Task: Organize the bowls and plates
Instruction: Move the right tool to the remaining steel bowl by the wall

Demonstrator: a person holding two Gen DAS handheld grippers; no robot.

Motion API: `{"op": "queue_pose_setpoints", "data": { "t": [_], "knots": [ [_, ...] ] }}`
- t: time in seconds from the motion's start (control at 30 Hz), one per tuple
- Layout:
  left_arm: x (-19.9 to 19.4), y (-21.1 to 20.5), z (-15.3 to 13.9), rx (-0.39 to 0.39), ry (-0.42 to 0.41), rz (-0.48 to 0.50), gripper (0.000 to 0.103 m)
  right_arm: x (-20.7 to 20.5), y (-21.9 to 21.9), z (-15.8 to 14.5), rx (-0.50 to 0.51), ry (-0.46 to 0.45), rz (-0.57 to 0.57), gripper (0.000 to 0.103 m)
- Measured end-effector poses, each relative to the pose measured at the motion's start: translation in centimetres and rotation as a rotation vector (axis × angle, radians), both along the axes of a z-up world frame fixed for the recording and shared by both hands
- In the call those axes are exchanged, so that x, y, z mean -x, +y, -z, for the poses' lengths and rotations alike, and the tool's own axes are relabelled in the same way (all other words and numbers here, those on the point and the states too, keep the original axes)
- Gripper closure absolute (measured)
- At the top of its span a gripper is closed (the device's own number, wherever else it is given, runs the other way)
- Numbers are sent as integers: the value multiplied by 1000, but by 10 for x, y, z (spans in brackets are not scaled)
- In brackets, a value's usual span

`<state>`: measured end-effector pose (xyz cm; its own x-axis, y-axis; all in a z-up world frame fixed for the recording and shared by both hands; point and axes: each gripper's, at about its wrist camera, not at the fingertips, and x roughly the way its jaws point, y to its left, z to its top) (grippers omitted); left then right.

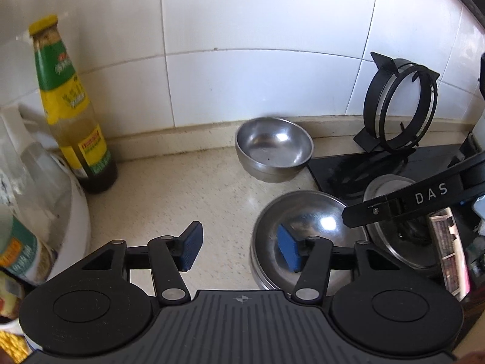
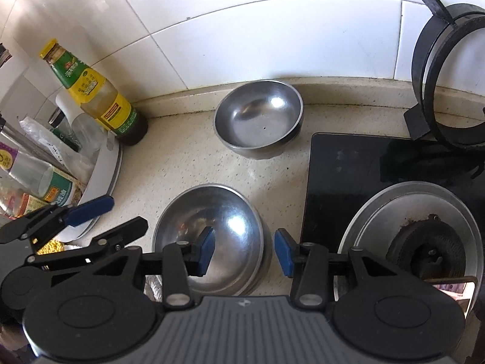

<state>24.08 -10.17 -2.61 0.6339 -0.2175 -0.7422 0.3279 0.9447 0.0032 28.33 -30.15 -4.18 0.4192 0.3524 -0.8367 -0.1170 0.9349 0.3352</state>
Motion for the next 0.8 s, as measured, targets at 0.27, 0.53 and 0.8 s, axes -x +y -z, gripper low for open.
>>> {"op": "queue_pose_setpoints", "data": {
  "t": [0.27,0.53,0.8],
  "knots": [
    [-28,-15,-9,-74,-50,-10,31,-30,-13,-9,18,-27,22,39],
    [-75,-38,-1,-136,-27,-22,30,-76,-29,5,0,-21,62,38],
    [-121,-43,19,-134,41,-53,30,-115,-32,32,-4,22,71,38]
  ]
}}
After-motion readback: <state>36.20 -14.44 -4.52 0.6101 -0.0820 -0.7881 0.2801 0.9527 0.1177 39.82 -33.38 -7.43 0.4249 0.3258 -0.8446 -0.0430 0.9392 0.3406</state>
